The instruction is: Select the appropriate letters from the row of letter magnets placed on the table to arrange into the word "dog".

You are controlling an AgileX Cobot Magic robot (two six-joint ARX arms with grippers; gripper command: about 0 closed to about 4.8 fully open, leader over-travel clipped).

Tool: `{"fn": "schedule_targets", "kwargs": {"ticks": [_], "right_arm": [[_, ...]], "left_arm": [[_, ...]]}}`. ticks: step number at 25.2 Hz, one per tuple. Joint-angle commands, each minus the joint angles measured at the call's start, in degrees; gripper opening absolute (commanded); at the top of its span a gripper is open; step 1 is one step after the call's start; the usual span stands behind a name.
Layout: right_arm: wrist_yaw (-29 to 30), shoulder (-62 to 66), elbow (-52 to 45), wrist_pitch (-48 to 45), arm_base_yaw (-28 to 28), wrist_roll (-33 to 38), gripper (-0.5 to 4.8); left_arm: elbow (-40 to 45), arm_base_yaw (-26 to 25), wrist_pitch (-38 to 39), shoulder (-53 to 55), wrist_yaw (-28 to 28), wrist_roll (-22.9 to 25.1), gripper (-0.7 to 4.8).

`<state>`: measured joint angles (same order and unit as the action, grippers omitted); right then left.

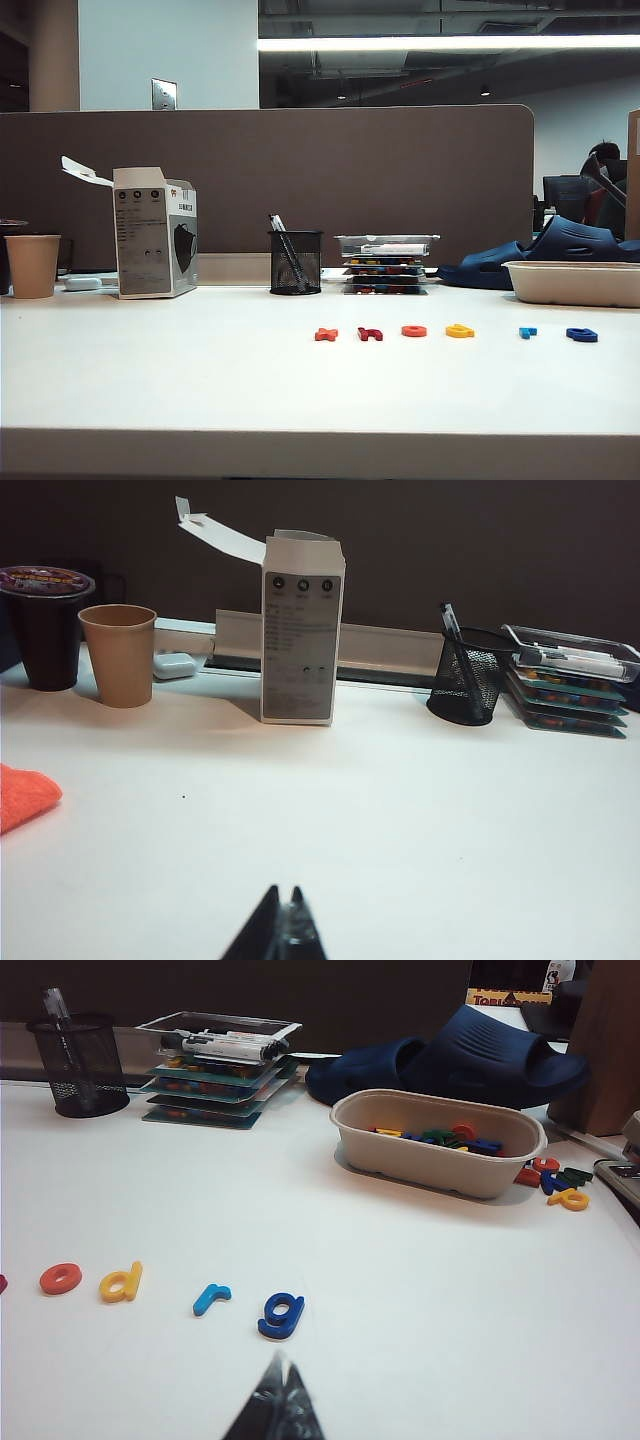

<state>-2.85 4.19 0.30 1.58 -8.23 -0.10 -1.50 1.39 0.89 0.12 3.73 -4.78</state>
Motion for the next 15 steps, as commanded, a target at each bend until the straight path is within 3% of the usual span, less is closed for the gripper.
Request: {"fn": "schedule_targets", "kwargs": {"ticks": [1,10,15], "right_arm": [[0.0,0.0,-0.3,-0.5,0.0,-0.2,-0.06],[0.0,0.0,-0.3,-0.5,0.1,-0.2,-0.05],[0.0,0.0,-0.3,-0.5,0.1,-0.1,-0.06]], "left_arm": [[-0.1,-0.1,-0.5,0.0,0.4,-0.2,-0.06],[-0.2,-0.1,-0.9,0.0,0.5,-0.2,-0.06],[-6.0,0.0,1.4,0.0,9.7,-0.4,-0.06]]}}
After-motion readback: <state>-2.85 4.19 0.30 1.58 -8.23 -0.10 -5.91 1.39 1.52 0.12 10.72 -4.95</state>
